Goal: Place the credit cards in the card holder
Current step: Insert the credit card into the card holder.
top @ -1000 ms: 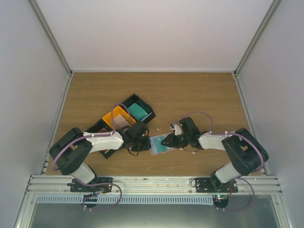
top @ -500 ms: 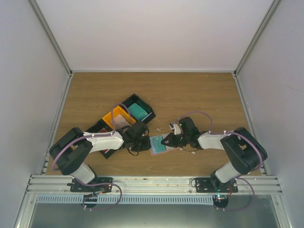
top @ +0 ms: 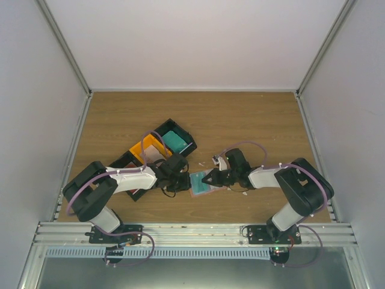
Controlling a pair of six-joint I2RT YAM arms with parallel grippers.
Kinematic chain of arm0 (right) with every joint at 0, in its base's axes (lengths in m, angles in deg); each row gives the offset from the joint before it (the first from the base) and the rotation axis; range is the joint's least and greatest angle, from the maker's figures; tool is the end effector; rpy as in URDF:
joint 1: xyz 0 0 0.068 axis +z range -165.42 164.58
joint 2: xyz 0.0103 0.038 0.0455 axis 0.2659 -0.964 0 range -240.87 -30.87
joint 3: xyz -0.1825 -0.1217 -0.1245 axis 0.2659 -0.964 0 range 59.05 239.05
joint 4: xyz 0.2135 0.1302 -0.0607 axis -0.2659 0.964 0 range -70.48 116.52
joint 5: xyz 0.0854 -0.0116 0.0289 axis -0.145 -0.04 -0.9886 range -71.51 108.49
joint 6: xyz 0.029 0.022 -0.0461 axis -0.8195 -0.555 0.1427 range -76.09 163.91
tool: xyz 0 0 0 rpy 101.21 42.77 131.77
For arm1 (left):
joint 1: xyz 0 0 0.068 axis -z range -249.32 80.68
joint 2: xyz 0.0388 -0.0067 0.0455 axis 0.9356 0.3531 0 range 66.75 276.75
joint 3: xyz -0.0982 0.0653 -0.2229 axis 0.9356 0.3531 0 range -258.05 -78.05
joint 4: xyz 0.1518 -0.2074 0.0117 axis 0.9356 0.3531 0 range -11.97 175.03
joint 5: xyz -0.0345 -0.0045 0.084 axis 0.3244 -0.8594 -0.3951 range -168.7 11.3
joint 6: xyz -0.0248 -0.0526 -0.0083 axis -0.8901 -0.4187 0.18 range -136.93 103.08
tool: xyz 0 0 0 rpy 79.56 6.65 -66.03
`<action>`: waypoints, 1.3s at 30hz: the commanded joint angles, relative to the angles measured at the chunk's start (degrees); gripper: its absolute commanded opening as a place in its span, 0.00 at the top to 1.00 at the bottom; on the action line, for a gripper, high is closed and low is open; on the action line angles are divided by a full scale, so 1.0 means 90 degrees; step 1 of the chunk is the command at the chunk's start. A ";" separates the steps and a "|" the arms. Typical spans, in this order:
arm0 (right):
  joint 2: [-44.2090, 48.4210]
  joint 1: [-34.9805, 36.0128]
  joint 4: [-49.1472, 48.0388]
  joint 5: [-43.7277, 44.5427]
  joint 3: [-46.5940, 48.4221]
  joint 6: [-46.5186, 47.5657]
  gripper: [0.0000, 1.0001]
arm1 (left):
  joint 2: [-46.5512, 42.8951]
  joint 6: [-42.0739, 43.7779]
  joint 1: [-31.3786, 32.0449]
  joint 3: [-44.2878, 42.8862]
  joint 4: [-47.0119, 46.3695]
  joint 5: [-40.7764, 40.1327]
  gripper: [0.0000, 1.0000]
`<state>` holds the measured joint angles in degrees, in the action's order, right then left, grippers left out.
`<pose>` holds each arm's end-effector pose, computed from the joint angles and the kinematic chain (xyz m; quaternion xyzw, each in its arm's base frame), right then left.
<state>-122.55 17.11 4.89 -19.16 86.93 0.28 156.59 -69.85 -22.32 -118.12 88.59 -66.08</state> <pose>0.2033 0.1604 0.0852 -0.0262 0.8938 0.4417 0.0734 0.1826 -0.2094 0.1108 -0.0215 0.9610 -0.2632 0.0823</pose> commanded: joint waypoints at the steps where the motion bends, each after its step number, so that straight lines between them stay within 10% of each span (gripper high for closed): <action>1: -0.0187 0.0140 0.0281 0.0150 -0.0037 0.0152 0.99 | 0.0276 0.0128 0.0100 -0.0011 0.0000 0.0038 0.87; 17: 0.0918 0.0140 0.1568 0.0964 0.0264 0.0743 0.63 | -0.0060 0.0206 0.0101 -0.0111 0.0056 0.0009 0.81; 39: 0.0596 0.1277 0.3276 0.3235 0.1268 0.1257 0.62 | -0.0607 0.0154 0.0091 0.0045 -0.0498 0.0207 0.78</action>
<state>-115.32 26.88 30.57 3.83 96.65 10.83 152.74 -68.80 -21.79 -118.45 89.25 -65.68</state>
